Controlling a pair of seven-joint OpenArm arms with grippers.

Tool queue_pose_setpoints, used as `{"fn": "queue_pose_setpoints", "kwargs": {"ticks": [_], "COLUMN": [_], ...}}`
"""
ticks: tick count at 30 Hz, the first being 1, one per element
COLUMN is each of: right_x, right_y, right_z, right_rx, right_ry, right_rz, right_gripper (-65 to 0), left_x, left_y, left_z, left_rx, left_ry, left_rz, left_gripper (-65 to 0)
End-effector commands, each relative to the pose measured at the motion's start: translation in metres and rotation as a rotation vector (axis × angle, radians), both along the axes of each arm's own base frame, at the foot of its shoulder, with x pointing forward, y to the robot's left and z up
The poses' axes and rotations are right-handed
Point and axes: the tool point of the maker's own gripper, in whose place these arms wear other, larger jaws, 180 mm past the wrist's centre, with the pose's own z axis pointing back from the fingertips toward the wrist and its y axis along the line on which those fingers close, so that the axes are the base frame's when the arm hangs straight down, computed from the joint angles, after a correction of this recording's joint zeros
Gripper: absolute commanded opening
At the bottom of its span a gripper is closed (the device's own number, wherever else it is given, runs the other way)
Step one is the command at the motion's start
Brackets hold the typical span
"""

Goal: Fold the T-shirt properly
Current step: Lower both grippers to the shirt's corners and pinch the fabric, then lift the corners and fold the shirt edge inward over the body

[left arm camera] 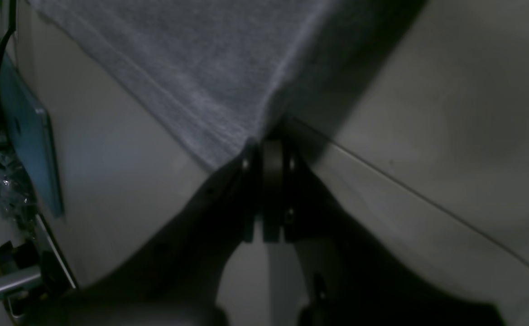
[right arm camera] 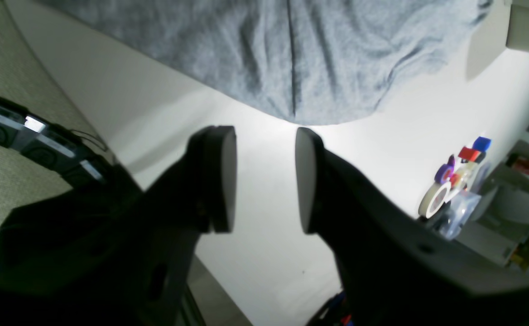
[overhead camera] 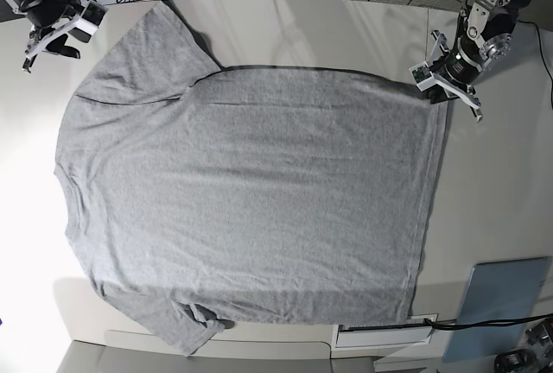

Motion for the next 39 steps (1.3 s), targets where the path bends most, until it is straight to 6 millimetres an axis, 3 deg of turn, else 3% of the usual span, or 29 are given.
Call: {"fn": "queue_pose_setpoints", "kwargs": {"ticks": [1, 15, 24, 30, 34, 35, 38, 39], "right_x": [0.005, 0.007, 0.028, 0.034, 0.035, 0.035, 0.034, 0.033], "right_y": [0.000, 0.009, 0.022, 0.026, 0.030, 0.029, 0.027, 0.023], "right_z": [0.001, -0.090, -0.112, -0.137, -0.141, -0.142, -0.141, -0.142], "right_rx": [-0.004, -0.082, -0.061, -0.055, -0.072, -0.077, -0.083, -0.093], "right_ry": [-0.008, 0.147, 0.132, 0.174, 0.186, 0.188, 0.191, 0.197], "right_rz": [0.019, 0.095, 0.113, 0.107, 0.113, 0.111, 0.096, 0.071], "right_gripper": [-43.4, -43.4, -43.4, -43.4, -43.6, -45.2, -62.6, -65.0], "left_x": [-0.020, -0.019, -0.020, -0.020, -0.020, -0.020, -0.020, -0.020], "left_y": [0.007, 0.007, 0.007, 0.007, 0.007, 0.007, 0.007, 0.007], "left_z": [-0.015, -0.015, -0.015, -0.015, -0.015, -0.015, -0.015, -0.015], "left_rx": [0.037, 0.038, 0.038, 0.038, 0.038, 0.038, 0.038, 0.036], "left_ry": [0.094, 0.089, 0.089, 0.089, 0.090, 0.090, 0.090, 0.090], "left_rz": [-0.002, 0.001, 0.001, 0.001, 0.001, 0.001, 0.001, 0.002], "left_gripper": [-65.0, -65.0, -65.0, -65.0, -65.0, -65.0, -65.0, -65.0]}}
